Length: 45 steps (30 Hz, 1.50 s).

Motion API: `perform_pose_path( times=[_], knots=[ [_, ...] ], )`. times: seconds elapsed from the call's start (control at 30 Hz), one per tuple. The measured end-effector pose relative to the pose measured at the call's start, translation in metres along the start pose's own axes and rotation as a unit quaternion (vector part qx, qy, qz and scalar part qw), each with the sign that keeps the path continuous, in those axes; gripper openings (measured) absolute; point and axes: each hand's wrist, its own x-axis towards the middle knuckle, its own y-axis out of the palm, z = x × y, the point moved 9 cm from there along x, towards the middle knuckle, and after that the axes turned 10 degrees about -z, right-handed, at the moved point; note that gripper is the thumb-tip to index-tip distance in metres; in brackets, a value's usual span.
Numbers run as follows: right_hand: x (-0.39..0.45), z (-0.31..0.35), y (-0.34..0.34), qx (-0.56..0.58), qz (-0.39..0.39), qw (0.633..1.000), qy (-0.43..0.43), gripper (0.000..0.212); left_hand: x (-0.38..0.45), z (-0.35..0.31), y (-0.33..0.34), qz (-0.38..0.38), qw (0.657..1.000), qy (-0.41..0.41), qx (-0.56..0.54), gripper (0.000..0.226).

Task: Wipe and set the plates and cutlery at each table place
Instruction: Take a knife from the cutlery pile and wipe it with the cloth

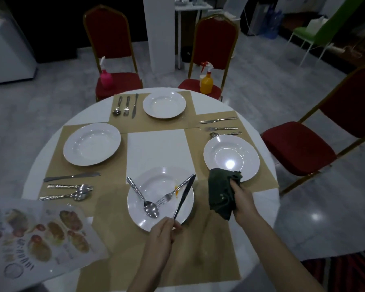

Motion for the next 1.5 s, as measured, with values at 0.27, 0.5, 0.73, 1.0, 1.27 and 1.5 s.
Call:
perform_pose_path(
  times=[0.27,0.5,0.73,1.0,1.27,1.5],
  knots=[
    [-0.064,-0.051,0.027,-0.100,0.202,0.973,0.050,0.026,0.018,-0.004,0.055,-0.025,0.994,0.081,0.068,0.026],
    [-0.041,-0.039,0.032,-0.021,0.117,0.988,0.094,0.016,0.005,-0.007,0.077,-0.031,0.989,0.100,0.108,0.033],
    [0.011,-0.009,0.046,-0.044,0.064,0.994,0.073,0.026,-0.008,-0.017,0.069,-0.036,0.991,0.095,0.085,0.036],
    [0.027,0.007,0.018,-0.111,0.119,0.987,0.021,0.030,-0.011,-0.013,0.031,-0.152,0.984,0.095,0.024,0.035],
    [-0.039,-0.063,0.031,-0.120,0.217,0.966,0.079,0.032,-0.004,-0.007,0.070,-0.110,0.972,0.148,0.144,0.029],
    [-0.017,-0.049,0.031,-0.049,0.095,0.988,0.108,0.031,-0.010,0.002,0.077,-0.083,0.982,0.121,0.114,0.032]
  ],
)
